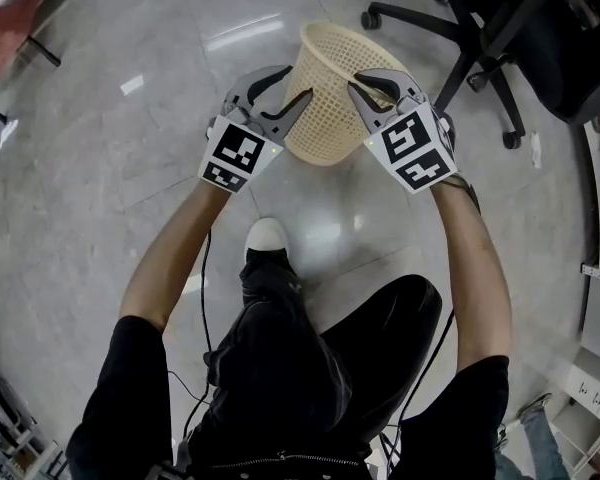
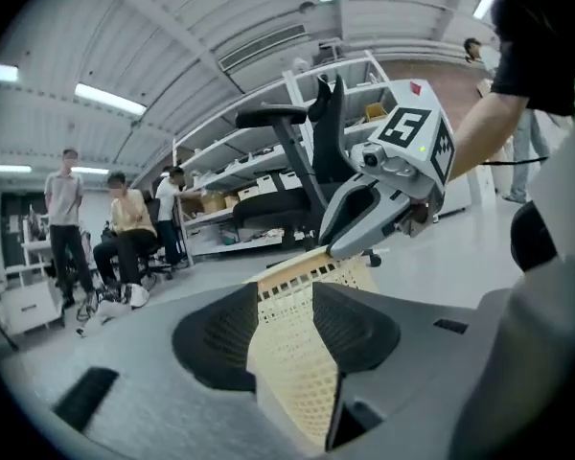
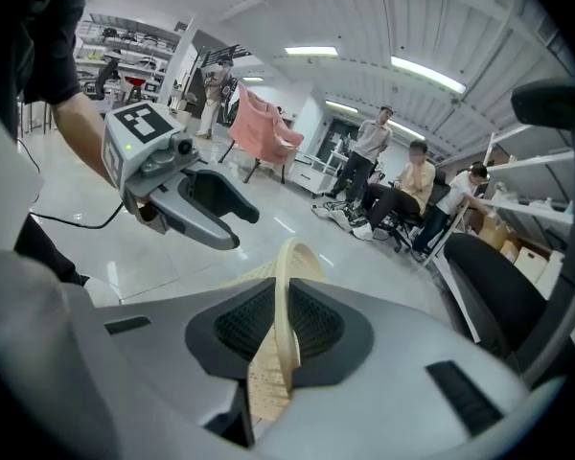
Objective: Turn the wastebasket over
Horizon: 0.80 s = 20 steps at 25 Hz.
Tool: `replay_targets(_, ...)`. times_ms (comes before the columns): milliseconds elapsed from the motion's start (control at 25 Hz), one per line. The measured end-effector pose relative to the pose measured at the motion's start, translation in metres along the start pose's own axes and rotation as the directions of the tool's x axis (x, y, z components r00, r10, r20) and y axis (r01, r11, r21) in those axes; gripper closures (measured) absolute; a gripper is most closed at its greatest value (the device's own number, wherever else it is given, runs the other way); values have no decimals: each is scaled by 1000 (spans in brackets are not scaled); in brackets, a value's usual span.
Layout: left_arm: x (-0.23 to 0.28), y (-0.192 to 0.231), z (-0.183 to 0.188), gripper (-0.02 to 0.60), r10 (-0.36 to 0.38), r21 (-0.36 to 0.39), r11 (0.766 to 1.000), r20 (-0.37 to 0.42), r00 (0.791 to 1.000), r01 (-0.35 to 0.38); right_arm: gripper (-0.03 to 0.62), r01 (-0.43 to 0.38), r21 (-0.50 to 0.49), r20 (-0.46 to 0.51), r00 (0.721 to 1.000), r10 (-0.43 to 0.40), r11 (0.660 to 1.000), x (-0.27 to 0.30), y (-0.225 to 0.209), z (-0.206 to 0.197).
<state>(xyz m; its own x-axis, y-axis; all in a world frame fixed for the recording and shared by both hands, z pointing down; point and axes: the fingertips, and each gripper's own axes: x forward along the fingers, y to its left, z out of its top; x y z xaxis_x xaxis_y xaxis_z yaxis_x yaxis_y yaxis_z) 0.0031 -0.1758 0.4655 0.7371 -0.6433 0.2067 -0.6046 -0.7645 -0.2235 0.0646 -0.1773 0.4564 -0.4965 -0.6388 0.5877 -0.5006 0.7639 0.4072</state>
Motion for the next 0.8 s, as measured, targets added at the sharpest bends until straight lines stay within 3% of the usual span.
replay_targets(80,0,1,10,417,-1,44,999,13,1000,1,553,-14,3,7,1000,14,1000,0,6,3)
replay_targets(160,-1,3,19,417,-9,22,1000,39,999,8,552,-22,-21,15,1000,22,1000,0,12,7)
replay_targets(280,-1,8,25,417,-22,-124,992,75,997,31,551,-38,-59,26,999,40,998,1,23,14)
replay_targets(440,0,13,17,420,0,-302,953,53,999,16,550,-41,-90,37,998,45,995,1,36,19)
replay_targets(560,-5,14,3,423,14,-367,930,13,1000,-9,549,-31,-88,44,998,35,996,3,37,19)
replay_targets(680,-7,8,-8,422,-15,-403,915,-19,1000,6,549,-35,-91,54,998,40,995,2,39,21)
replay_targets(800,-8,4,-6,422,-58,-494,868,-4,998,49,549,-29,-123,66,997,37,992,0,44,23)
